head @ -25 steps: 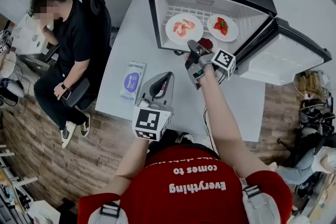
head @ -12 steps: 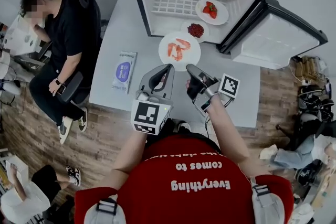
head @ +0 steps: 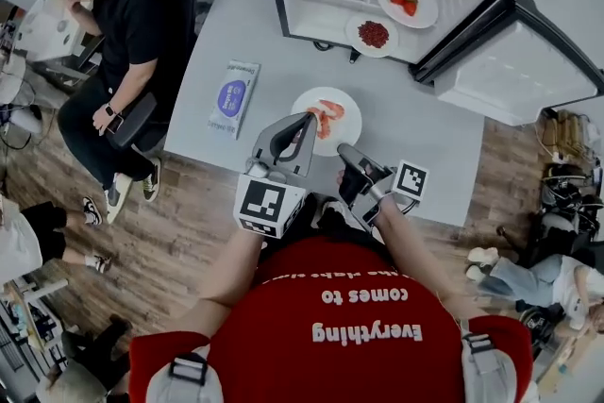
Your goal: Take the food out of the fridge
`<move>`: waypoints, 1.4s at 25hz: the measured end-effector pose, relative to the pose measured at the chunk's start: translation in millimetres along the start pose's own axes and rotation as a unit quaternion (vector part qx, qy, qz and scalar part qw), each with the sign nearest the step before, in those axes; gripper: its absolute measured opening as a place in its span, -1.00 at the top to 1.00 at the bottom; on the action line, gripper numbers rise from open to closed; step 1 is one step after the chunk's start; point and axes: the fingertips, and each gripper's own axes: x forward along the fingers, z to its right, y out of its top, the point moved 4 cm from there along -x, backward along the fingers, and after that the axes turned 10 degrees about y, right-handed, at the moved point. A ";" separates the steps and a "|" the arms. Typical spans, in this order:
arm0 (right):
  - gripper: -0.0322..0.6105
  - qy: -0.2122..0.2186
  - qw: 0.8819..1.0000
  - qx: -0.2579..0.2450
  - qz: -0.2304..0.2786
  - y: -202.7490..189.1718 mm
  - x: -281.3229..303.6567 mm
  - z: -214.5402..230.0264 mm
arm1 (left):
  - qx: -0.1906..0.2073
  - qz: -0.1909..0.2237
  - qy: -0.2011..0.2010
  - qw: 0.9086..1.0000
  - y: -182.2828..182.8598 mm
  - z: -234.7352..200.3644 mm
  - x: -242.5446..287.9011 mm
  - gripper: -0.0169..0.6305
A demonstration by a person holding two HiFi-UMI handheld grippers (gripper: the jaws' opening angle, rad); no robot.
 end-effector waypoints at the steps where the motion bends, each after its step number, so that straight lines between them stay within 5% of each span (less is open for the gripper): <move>1: 0.83 -0.008 1.000 0.001 -0.006 -2.7 0.3 7.9 | -0.001 -0.002 0.004 1.000 -3.4 -2.2 -2.5 0.95; 13: 0.83 -0.094 0.993 0.002 -0.066 -12.2 47.0 109.9 | -0.019 -0.044 0.074 0.996 -44.1 -39.9 -41.9 0.95; 26: 0.83 -0.174 0.982 -0.014 -0.069 -21.6 77.6 153.5 | -0.033 -0.047 0.103 0.993 -66.2 -70.6 -67.1 0.95; 32: 0.82 -0.272 0.954 -0.067 -0.111 -17.2 85.9 158.4 | -0.040 -0.042 0.097 0.994 -68.9 -73.2 -68.4 0.95; 35: 0.77 -0.328 0.922 -0.144 -0.145 -11.8 91.1 154.8 | -0.042 -0.040 0.093 0.994 -69.3 -73.5 -66.9 0.95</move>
